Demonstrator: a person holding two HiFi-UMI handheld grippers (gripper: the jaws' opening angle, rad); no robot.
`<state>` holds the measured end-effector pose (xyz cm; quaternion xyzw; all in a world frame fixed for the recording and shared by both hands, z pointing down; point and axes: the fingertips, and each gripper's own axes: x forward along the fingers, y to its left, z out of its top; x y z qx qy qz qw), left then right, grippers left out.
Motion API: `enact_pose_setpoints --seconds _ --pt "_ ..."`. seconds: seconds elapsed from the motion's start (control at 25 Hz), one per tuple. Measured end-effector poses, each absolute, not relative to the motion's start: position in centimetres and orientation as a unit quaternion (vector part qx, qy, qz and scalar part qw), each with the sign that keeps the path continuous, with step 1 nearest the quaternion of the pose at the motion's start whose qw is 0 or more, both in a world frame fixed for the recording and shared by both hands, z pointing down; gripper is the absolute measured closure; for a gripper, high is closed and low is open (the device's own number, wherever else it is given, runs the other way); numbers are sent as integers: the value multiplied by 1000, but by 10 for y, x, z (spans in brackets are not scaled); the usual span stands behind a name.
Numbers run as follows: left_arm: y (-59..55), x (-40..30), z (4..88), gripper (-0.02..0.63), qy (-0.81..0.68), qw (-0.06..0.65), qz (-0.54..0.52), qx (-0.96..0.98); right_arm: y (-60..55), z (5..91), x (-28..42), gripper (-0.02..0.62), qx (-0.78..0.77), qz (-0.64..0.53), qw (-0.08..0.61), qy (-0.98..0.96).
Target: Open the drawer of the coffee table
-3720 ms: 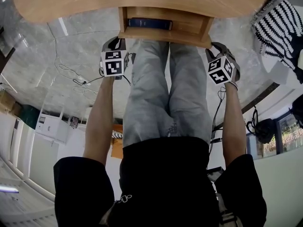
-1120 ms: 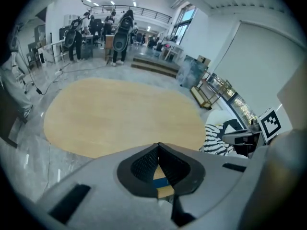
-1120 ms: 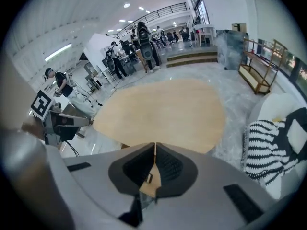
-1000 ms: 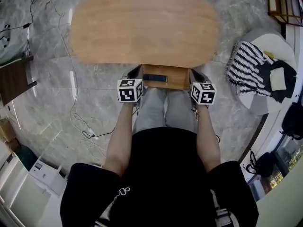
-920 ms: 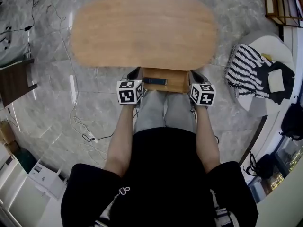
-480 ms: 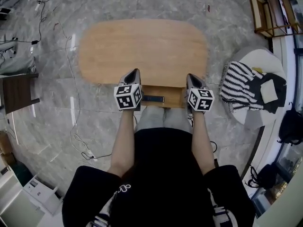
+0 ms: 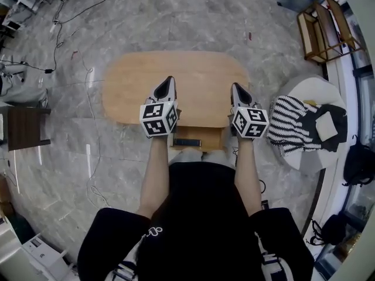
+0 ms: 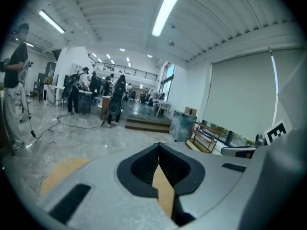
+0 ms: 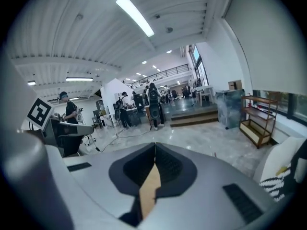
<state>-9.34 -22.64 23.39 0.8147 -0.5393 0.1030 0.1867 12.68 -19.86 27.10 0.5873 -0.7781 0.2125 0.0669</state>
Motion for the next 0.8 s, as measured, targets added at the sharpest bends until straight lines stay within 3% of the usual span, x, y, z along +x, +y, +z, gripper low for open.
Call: enact_pose_setpoints --seconds 0.52,0.8 --pt "-254 -74 72 597 -551 64 -1 832 -240 98 126 583 584 80 -39 -807" --pt "-251 -68 16 597 -553 40 -31 832 -240 29 131 583 585 40 -72 -807"
